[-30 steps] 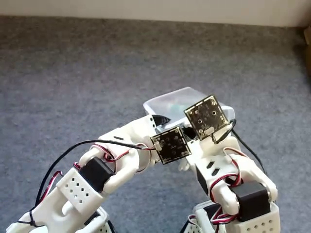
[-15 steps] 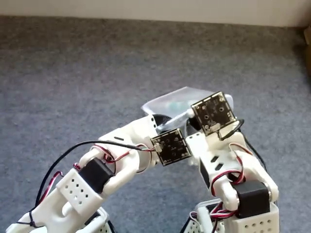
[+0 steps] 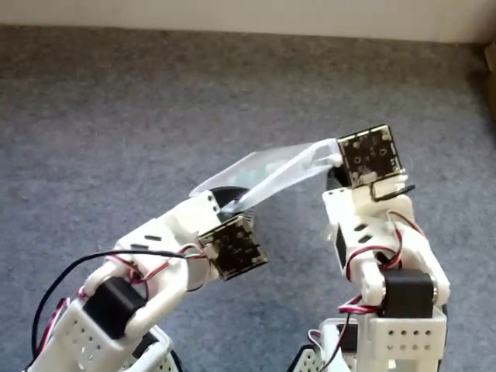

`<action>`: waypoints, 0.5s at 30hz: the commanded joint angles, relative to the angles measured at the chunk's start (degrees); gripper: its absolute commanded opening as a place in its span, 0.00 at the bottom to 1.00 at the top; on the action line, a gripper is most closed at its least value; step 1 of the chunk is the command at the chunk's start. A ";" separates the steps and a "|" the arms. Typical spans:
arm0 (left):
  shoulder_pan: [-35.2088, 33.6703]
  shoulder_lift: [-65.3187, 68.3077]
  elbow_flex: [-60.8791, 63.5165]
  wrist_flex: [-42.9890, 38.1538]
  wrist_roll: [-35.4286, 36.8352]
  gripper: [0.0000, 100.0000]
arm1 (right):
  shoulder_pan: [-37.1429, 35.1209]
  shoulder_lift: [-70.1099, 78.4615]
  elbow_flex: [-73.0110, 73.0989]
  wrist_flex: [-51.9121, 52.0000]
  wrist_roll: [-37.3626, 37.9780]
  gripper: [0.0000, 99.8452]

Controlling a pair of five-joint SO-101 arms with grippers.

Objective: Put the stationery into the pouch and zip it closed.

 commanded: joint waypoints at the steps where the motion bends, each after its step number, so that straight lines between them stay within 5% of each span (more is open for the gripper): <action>1: -3.47 -6.64 -0.22 2.29 0.79 0.00 | 6.02 0.66 -0.22 -5.76 1.49 0.01; 15: -3.74 -24.13 5.58 8.88 1.85 0.00 | 11.12 0.66 -0.04 -8.84 1.67 0.01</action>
